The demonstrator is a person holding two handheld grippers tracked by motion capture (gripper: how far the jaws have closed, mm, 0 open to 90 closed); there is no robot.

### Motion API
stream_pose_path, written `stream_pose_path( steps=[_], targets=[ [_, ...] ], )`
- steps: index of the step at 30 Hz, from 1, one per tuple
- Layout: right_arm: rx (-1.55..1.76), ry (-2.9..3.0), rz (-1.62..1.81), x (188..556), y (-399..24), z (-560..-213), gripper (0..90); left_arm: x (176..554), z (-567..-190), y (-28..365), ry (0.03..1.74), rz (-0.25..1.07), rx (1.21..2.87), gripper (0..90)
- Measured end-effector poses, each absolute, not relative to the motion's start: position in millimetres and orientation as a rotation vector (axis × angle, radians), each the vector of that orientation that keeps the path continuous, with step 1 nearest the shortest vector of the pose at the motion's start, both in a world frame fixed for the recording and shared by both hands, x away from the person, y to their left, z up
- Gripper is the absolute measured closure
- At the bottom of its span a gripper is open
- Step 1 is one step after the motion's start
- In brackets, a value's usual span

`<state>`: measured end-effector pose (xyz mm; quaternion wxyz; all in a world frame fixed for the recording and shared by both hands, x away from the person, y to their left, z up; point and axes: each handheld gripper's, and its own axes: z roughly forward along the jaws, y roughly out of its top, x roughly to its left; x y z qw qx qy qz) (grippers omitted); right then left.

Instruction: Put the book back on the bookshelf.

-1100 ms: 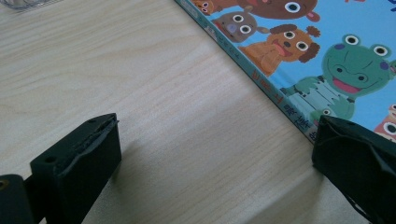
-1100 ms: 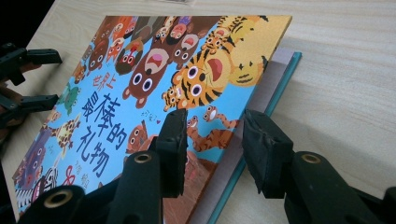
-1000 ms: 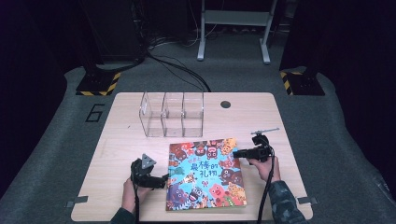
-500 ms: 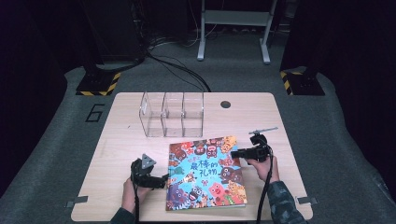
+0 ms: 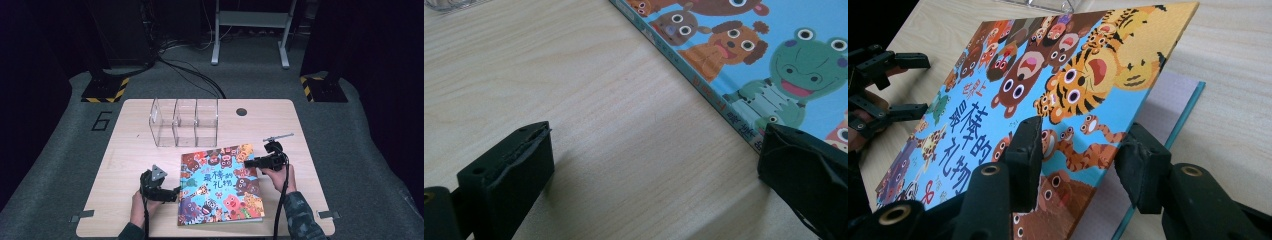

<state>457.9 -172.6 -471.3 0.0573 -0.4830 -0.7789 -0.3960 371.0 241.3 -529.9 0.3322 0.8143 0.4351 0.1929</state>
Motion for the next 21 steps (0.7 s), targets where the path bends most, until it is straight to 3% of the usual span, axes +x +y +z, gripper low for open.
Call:
stream_pose_path(
  steps=[21],
  targets=[
    [-1.446, -2.352, -1.236, 466.7, -155.4, -469.0, 47.9, 371.0, -530.4, 241.2, 1.122, 0.511, 2.13, 1.4]
  ],
)
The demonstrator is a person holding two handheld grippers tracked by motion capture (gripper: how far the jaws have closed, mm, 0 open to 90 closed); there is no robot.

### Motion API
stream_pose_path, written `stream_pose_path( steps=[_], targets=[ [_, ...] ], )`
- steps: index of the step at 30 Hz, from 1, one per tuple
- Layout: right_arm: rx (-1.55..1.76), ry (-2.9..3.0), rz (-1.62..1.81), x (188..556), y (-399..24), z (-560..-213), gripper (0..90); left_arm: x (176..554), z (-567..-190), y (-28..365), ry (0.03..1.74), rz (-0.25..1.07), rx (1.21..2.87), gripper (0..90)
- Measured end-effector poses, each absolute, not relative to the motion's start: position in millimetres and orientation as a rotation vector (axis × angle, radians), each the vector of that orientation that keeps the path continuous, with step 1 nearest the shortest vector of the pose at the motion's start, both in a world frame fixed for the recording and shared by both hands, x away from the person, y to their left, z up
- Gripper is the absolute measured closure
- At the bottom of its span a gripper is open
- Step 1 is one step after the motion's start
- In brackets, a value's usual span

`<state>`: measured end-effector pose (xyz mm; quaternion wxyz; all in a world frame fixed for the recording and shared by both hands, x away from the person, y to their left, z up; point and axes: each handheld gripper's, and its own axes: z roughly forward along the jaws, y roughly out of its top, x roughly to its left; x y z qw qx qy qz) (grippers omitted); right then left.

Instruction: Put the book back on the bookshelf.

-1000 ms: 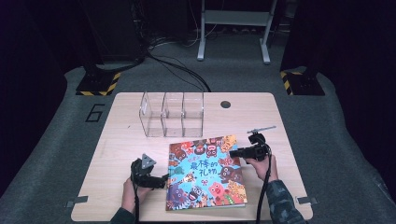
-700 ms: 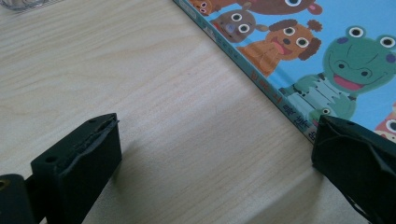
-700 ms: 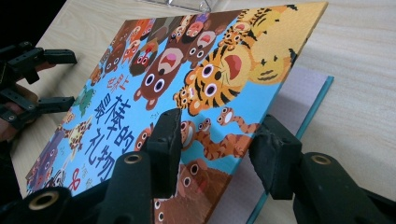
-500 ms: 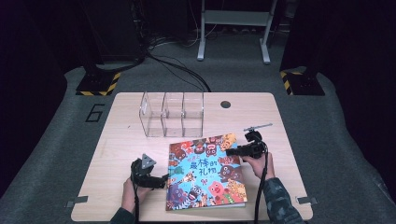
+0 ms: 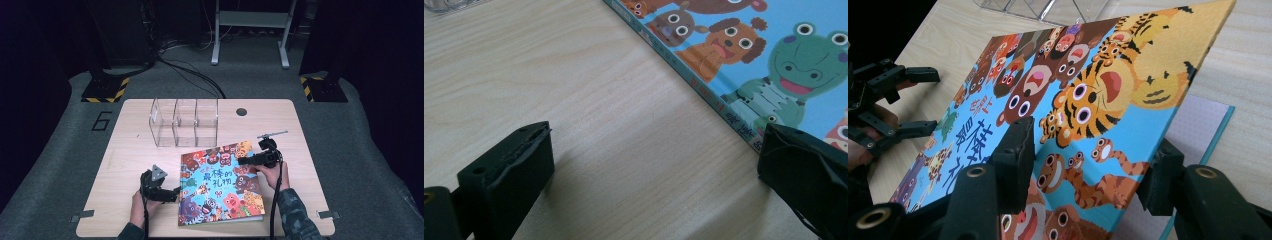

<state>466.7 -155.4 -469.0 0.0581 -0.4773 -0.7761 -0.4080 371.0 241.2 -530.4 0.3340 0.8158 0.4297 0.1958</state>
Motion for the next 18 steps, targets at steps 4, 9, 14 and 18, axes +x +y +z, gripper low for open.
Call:
stream_pose_path(
  steps=[4, 9, 14, 18],
  targets=[
    [-1.451, -2.341, -1.255, 465.9, -155.7, -468.1, 49.9, 371.0, -529.5, 241.8, 1.12, 0.497, 2.14, 1.3],
    [-1.462, -2.327, -1.283, 463.9, -155.4, -463.9, 52.6, 371.2, -530.2, 242.4, 1.148, 0.466, 2.043, 0.0],
    [-1.462, -2.344, -1.28, 463.3, -152.6, -457.7, 53.1, 374.0, -529.6, 239.1, 1.166, 0.456, 1.999, 0.0],
    [-1.463, -2.351, -1.269, 463.1, -151.6, -454.8, 53.1, 378.9, -529.6, 237.7, 1.159, 0.395, 2.026, 0.0]
  ],
)
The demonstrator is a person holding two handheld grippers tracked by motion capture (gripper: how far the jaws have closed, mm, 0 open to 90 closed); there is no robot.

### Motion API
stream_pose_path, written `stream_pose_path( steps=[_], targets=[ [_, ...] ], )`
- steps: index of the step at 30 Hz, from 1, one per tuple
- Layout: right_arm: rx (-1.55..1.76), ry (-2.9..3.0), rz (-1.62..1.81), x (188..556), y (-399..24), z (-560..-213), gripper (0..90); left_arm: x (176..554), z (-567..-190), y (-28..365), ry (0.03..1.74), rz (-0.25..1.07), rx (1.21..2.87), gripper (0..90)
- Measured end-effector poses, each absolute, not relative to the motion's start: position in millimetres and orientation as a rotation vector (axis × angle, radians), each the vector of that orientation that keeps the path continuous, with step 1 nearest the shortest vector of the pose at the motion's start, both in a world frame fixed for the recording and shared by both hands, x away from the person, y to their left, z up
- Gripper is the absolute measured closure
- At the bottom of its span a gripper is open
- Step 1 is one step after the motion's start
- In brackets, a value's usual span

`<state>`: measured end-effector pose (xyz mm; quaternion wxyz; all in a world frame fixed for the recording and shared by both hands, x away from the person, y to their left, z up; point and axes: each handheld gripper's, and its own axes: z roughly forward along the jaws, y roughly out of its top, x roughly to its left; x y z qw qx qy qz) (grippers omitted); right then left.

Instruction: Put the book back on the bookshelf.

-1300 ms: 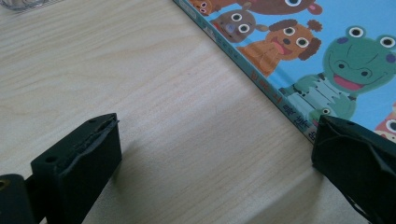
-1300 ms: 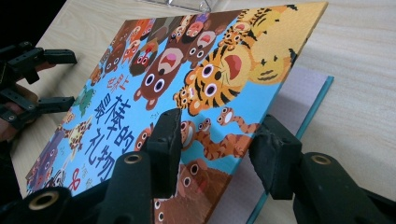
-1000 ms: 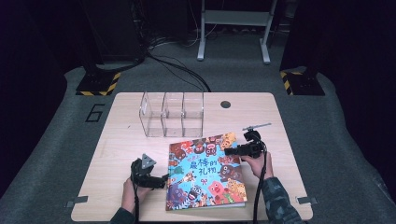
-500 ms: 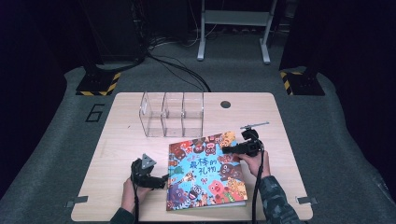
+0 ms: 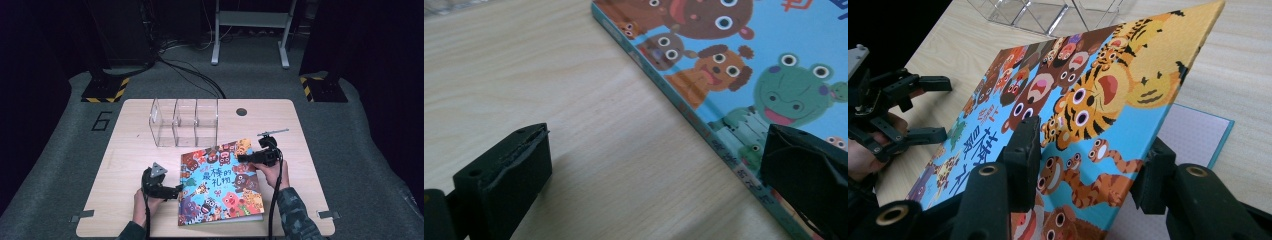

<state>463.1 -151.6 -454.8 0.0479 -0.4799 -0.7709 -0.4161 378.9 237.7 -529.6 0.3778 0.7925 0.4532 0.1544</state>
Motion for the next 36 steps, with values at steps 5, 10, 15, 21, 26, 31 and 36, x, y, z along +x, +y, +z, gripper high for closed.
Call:
stream_pose_path(
  steps=[5, 10, 15, 21, 26, 31, 36],
  targets=[
    [-1.482, -2.33, -1.252, 464.7, -150.8, -453.4, 53.6, 378.8, -529.8, 237.6, 1.153, 0.395, 2.028, 0.2],
    [-1.426, -2.401, -1.221, 467.1, -148.0, -451.2, 48.0, 378.8, -529.9, 237.7, 1.15, 0.393, 2.03, 0.4],
    [-1.397, -2.437, -1.193, 474.1, -140.9, -448.2, 45.6, 378.9, -530.6, 237.8, 1.141, 0.398, 2.026, 0.4],
    [-1.353, -2.48, -1.188, 483.8, -131.3, -443.1, 44.8, 378.9, -530.7, 238.1, 1.135, 0.395, 2.027, 0.4],
    [-1.376, -2.461, -1.207, 487.5, -126.8, -442.1, 48.3, 379.0, -530.6, 239.0, 1.123, 0.395, 2.038, 0.4],
    [-1.333, -2.421, -1.268, 488.4, -131.5, -443.2, 54.0, 379.0, -530.2, 239.4, 1.122, 0.393, 2.046, 0.4],
    [-1.306, -2.406, -1.317, 485.5, -131.0, -441.2, 56.6, 379.0, -530.2, 239.4, 1.122, 0.393, 2.045, 0.4]
  ],
)
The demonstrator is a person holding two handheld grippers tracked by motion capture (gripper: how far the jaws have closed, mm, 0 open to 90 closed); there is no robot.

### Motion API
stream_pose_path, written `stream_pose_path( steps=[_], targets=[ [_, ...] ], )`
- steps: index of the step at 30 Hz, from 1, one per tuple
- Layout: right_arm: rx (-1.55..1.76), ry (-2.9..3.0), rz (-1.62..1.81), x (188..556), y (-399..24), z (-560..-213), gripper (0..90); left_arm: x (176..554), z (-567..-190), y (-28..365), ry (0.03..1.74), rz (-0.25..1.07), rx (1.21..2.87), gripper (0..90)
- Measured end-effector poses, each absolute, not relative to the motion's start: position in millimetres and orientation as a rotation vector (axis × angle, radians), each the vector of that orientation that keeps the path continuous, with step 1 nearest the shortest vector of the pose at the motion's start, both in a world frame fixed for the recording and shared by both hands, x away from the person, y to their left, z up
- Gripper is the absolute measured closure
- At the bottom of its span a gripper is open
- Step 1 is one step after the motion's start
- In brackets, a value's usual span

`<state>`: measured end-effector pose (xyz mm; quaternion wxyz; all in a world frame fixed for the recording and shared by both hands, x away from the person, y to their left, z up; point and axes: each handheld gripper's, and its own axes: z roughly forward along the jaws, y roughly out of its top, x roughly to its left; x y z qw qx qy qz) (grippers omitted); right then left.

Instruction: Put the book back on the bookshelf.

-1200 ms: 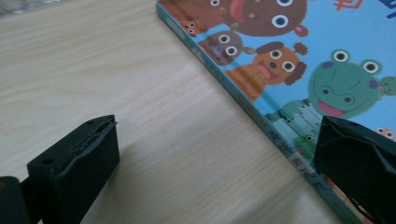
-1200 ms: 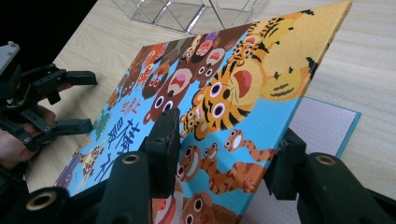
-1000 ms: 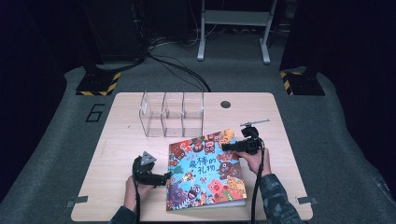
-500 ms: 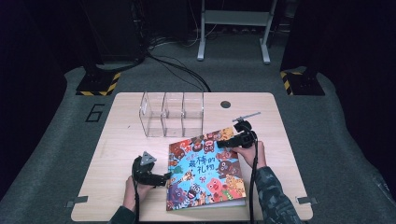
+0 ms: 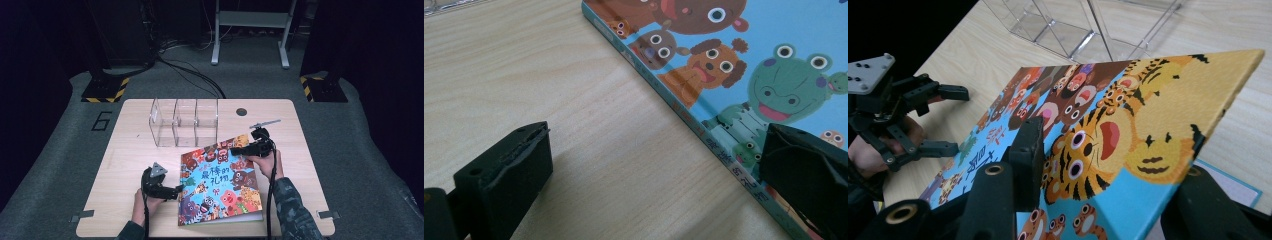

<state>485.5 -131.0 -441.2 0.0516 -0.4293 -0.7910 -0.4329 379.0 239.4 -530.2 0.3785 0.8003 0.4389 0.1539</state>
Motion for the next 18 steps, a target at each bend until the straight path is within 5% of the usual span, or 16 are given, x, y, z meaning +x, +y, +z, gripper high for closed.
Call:
stream_pose_path(
  steps=[18],
  targets=[
    [-1.249, -2.424, -1.302, 488.3, -131.3, -437.3, 58.7, 379.0, -530.7, 239.2, 1.115, 0.397, 2.039, 0.3]
  ],
)
